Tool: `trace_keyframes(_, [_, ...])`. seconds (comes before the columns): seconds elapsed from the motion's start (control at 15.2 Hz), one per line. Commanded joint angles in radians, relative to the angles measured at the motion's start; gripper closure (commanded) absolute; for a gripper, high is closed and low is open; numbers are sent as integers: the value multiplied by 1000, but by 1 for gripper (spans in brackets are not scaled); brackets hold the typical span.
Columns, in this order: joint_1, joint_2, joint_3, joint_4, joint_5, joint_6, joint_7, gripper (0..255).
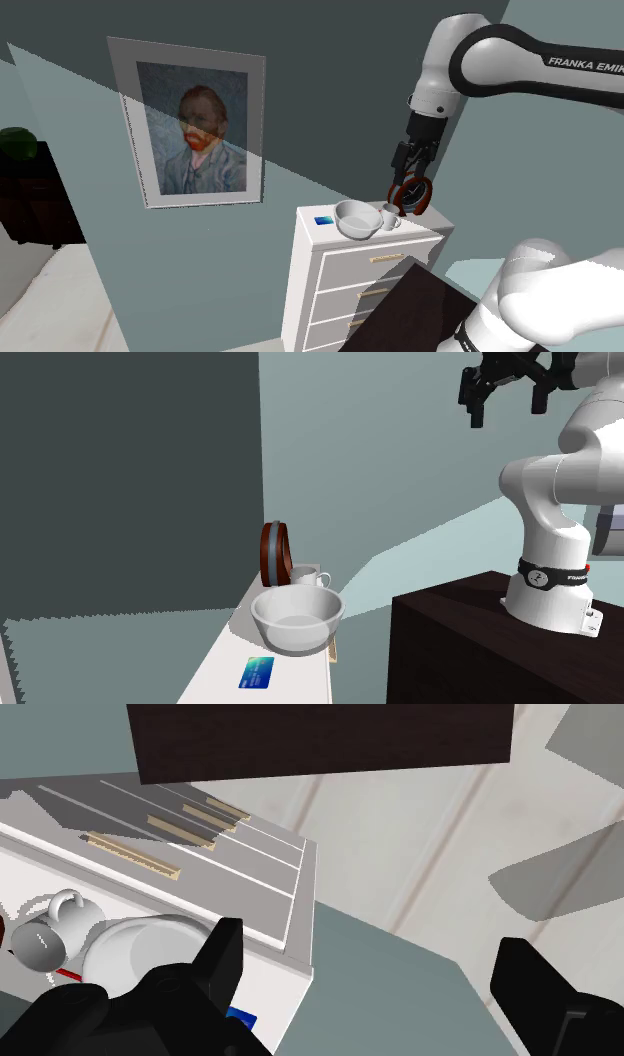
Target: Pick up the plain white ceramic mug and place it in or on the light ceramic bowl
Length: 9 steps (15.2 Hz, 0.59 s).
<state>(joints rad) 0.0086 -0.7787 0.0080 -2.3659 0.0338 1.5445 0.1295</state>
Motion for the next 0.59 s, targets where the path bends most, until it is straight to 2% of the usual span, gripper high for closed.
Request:
trace_keyframes(0.0, [0, 0, 0, 0, 0, 0, 0, 0])
trace_keyframes(0.53, [-65, 108, -122, -89, -87, 198, -110, 0])
